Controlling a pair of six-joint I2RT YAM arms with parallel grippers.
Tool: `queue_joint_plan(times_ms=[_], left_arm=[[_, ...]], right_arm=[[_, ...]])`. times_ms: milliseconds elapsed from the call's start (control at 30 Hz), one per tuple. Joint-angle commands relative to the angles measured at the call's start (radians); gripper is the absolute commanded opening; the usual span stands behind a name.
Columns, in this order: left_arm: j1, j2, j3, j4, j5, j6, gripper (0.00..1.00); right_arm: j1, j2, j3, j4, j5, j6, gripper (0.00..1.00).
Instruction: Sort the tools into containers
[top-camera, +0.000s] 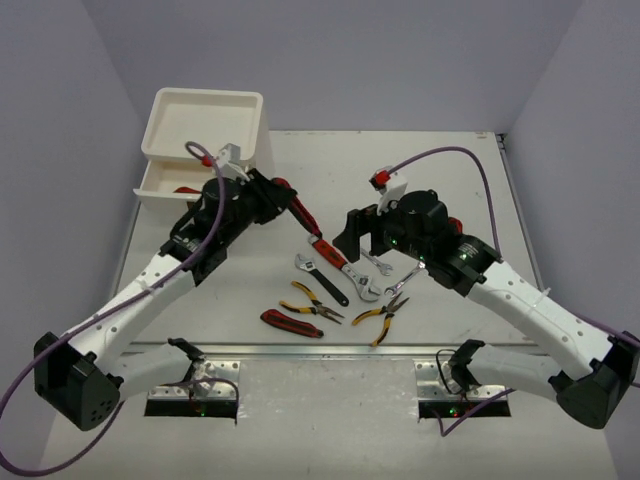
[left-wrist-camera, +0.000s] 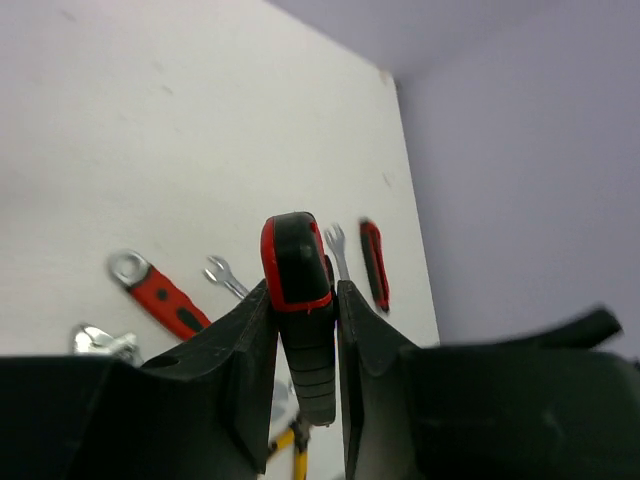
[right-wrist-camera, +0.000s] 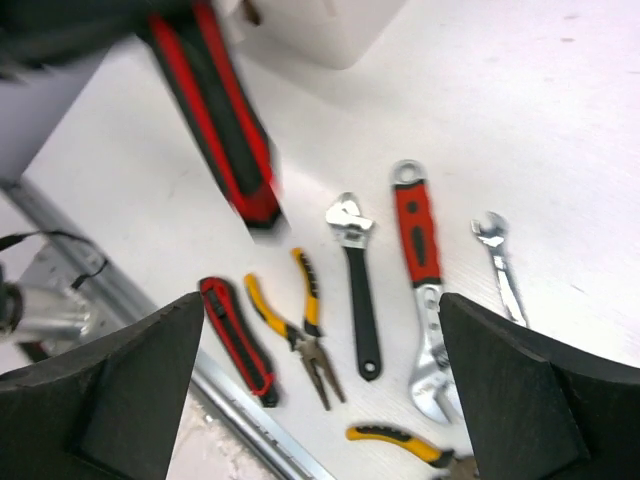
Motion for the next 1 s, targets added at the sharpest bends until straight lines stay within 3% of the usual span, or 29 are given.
queue_joint_plan(times_ms=[0,133,267,533,700,733,867,967], left_arm=[[0.217,-0.125,0.092,-0.137,-0.229,-0.095,0.00],[0.416,-0.118,0.111,-0.212,-0.342,-0.165,0.00],[0.583,-0.038,0.113,-0.188,-0.248,-0.198,0.00],[0.638,0.058,0.093,-0.087,-0.212,-0.226,0.01],[0.641,0.065,0.098,-0.058,-0.187,-0.213,0.91],[0.641,0.056,0.097,-0.057,-0.184,-0.210,0.98],[0.641,-0.003,0.101,-0.009,-0.120,-0.137,1.00],[0.641,-0.021,0.162,-0.044,-0.080,-0.014,1.00]], right_arm=[[0.001,-0.059,0.043,-0.138,0.259,0.011,0.99],[-0.002,-0.085,0.019,-0.180,0.360,0.013,0.99],[-0.016,-0.109,-0.013,-0.190,0.397,0.008,0.99],[-0.024,-0.089,-0.026,-0.226,0.345,-0.004,0.99],[-0.024,-0.075,-0.043,-0.199,0.140,-0.058,0.97],[-0.024,-0.070,-0.044,-0.196,0.097,-0.061,0.96],[0.015,0.048,0.015,-0.216,-0.083,-0.090,0.85],[0.145,0.131,0.072,-0.226,-0.007,-0.104,0.83]])
